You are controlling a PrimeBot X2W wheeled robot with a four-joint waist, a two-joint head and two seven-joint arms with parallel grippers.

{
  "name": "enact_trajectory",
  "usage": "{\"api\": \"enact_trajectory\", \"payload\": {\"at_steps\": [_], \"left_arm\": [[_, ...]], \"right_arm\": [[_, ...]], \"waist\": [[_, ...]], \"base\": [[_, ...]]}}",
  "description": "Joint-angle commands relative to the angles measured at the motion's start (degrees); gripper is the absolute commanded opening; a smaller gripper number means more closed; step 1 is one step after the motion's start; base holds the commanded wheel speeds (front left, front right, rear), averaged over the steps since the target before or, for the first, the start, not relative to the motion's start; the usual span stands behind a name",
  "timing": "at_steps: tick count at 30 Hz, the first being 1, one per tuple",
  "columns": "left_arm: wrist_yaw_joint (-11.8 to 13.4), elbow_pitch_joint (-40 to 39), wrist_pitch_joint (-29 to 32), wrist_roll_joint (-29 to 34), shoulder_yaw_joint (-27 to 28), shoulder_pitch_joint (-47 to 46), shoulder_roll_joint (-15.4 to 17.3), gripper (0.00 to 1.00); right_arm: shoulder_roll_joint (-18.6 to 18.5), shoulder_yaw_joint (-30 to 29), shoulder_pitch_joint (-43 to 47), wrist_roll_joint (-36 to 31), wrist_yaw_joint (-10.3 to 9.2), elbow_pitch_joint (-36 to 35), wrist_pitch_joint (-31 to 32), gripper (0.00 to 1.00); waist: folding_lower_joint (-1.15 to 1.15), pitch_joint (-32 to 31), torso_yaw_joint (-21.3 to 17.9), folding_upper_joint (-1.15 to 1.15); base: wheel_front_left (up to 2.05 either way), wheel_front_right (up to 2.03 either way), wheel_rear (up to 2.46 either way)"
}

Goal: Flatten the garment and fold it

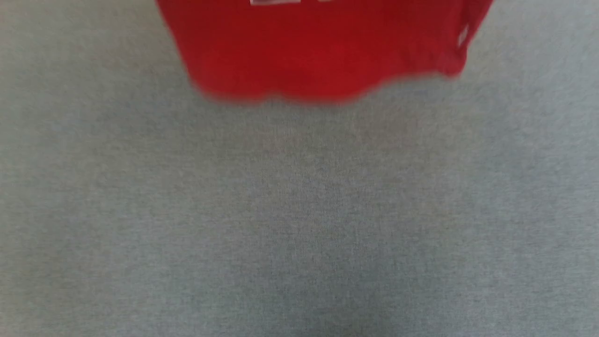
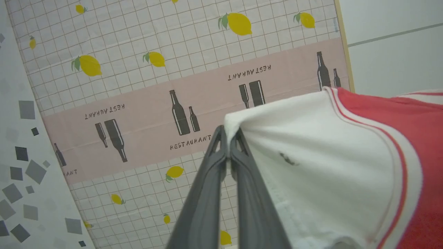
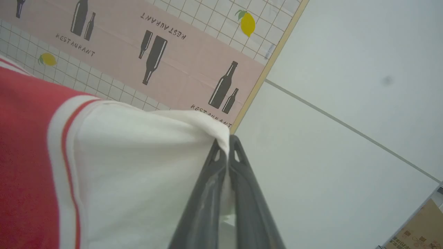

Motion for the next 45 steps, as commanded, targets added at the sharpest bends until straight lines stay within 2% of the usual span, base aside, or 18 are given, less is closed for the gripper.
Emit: {"api": "enact_trajectory", "payload": {"at_steps": [1,7,14,20,28,35,37,39,45], "left_arm": [[-0.56,1.83,-0.89,1.01,-0.20,-3.03,-1.02,0.00],[-2.85,12.56,-4.81,1.51,-0.35,-13.97,-5.13,0.00],[-4.57,20.06,-9.34,2.13,-1.55,-16.60,-7.64,0.00],[-5.15,24.47,-12.46,0.92,-3.51,-9.85,-10.98,0.00],[-5.16,26.66,-16.02,-0.72,-7.61,8.40,-14.66,0.00],[-4.69,25.05,-15.68,-3.24,-10.64,27.80,-13.97,0.00],[-4.61,23.58,-14.64,-3.96,-11.56,32.80,-13.21,0.00],[-3.53,18.87,-10.66,-6.15,-13.66,46.15,-9.68,0.00],[-1.73,14.94,-8.18,-7.96,-14.13,54.03,-6.75,0.00]], "right_arm": [[0.55,0.08,-2.74,-0.85,-0.11,1.82,-1.24,0.00],[4.75,-0.95,-13.19,-4.56,-0.11,12.51,-8.41,0.00],[9.02,-0.83,-16.61,-6.68,-0.11,22.14,-13.35,0.00],[10.44,0.76,-12.14,-5.60,-0.11,27.56,-16.60,0.00],[11.20,8.15,2.62,-0.28,-0.11,29.38,-19.30,0.00],[7.54,15.46,20.50,7.74,-0.11,25.18,-17.22,0.00],[5.27,16.65,25.51,10.57,-0.11,22.90,-16.14,0.00],[-1.72,18.66,38.87,15.80,-0.11,16.01,-13.33,0.00],[-5.94,17.85,49.61,18.22,-0.11,11.68,-10.83,0.00]], "waist": [[-0.01,6.66,-0.57,0.00],[-0.01,10.27,0.06,0.00],[-0.01,11.81,0.94,0.00],[-0.01,10.49,2.34,0.00],[-0.01,3.84,3.55,0.00],[-0.01,-4.41,3.96,0.00],[-0.01,-6.40,4.36,0.00],[-0.01,-11.06,5.12,0.00],[-0.01,-14.41,5.72,0.00]], "base": [[0.00,0.00,0.00],[0.00,0.00,0.00],[0.00,0.00,0.00],[0.00,0.00,0.00],[0.00,0.00,0.00],[0.00,0.00,0.00],[0.00,0.00,0.00],[0.00,0.00,0.00],[0.00,0.00,0.00]]}}
